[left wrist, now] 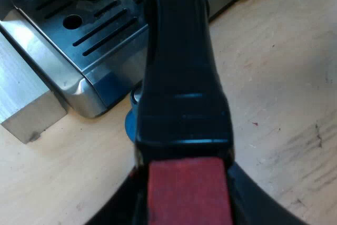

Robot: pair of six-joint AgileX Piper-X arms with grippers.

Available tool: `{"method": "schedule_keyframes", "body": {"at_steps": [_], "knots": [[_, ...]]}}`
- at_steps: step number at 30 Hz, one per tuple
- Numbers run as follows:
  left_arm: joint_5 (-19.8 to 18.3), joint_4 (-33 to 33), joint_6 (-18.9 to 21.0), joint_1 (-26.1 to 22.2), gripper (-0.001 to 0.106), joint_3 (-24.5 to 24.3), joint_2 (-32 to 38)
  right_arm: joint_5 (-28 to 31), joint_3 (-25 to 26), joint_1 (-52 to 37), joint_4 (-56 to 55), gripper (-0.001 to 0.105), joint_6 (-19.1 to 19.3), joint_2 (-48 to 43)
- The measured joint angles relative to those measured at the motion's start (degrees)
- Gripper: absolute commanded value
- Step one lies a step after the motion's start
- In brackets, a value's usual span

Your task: Put the handle in the coffee machine

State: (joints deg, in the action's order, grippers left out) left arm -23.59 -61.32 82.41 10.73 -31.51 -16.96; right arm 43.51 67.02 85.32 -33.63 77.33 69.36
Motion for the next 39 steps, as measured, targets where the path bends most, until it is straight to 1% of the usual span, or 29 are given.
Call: {"method": "schedule_keyframes", "body": {"at_steps": [2, 5, 13, 17, 20, 28, 35, 39], "knots": [[0.00, 0.00, 0.00, 0.00, 0.000, 0.00, 0.00, 1.92, -0.12, 1.01, 1.74, 0.098, 0.03, 1.07], [-0.11, 0.00, 0.00, 0.00, 0.000, 0.00, 0.00, 3.29, -0.12, 1.64, 2.70, 0.098, 0.03, 1.97], [-0.07, 0.00, 0.00, 0.00, 0.000, 0.00, 0.00, 4.88, -0.12, 1.63, 2.99, 0.098, -0.71, 2.57], [-0.07, 0.00, 0.00, 0.00, 0.000, 0.00, 0.00, 8.25, -0.12, 1.63, 2.99, 0.098, -1.68, 2.57], [-0.14, 0.00, 0.00, 0.00, 0.000, 0.00, 0.00, 9.97, -0.12, 1.63, 3.25, 0.098, -1.72, 3.16], [-0.14, 0.00, 0.00, 0.00, 0.000, 0.00, 0.00, 10.76, -0.22, 1.63, 5.67, 0.098, -2.74, 5.55], [-0.14, 0.00, 0.00, 0.00, 0.000, 0.00, 0.00, 11.44, -2.96, 1.63, 11.50, 0.098, -2.74, 5.67], [-0.14, 0.00, 0.00, 0.00, 0.000, 0.00, 0.00, 14.59, -5.40, 1.63, 14.49, 0.098, -2.74, 5.67]]}}
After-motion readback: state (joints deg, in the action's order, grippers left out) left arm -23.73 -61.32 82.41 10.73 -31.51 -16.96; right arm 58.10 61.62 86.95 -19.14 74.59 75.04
